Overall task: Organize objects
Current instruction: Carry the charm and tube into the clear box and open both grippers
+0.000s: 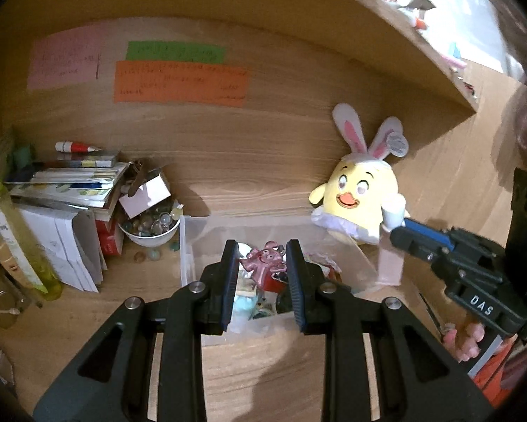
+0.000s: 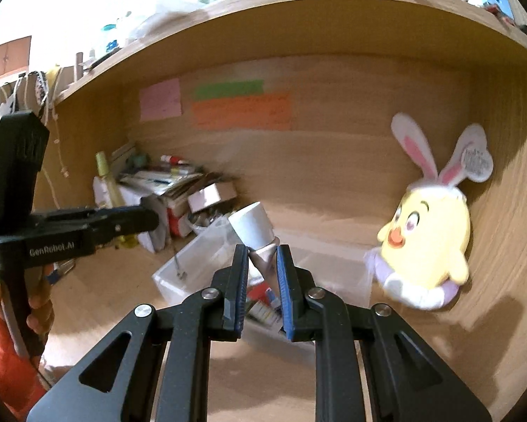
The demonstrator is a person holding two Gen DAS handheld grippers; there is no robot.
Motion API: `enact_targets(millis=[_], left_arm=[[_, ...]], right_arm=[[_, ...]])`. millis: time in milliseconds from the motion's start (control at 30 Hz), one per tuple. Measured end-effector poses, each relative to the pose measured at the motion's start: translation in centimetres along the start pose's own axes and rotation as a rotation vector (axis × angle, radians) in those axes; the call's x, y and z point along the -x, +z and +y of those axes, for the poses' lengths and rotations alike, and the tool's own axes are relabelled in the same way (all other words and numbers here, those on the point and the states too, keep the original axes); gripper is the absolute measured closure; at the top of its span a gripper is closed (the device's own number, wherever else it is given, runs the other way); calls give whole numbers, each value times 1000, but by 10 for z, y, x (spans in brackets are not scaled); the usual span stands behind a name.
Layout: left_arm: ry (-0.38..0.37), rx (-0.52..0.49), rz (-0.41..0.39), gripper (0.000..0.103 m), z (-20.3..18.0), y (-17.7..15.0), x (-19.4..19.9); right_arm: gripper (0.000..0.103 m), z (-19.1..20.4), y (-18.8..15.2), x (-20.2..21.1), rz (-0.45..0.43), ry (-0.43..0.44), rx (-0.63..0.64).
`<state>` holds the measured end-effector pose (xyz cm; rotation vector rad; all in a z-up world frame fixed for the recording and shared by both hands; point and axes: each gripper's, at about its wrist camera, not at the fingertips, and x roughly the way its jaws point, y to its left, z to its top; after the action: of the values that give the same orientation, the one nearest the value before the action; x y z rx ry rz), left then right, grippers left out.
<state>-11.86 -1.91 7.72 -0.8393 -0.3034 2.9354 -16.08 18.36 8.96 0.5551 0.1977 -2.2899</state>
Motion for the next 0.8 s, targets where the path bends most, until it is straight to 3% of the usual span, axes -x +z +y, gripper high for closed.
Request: enact_targets(millis=[267, 567, 800], left_arm=[[34, 8, 91, 76, 3, 1, -54], [58, 42, 206, 76, 21, -14, -106], [63, 51, 227, 76, 31, -20, -114]], right_arm=[[88, -5, 3, -56, 71, -57, 37], [91, 3, -20, -110, 202, -24, 64], [91, 11, -30, -128, 270, 23, 75]])
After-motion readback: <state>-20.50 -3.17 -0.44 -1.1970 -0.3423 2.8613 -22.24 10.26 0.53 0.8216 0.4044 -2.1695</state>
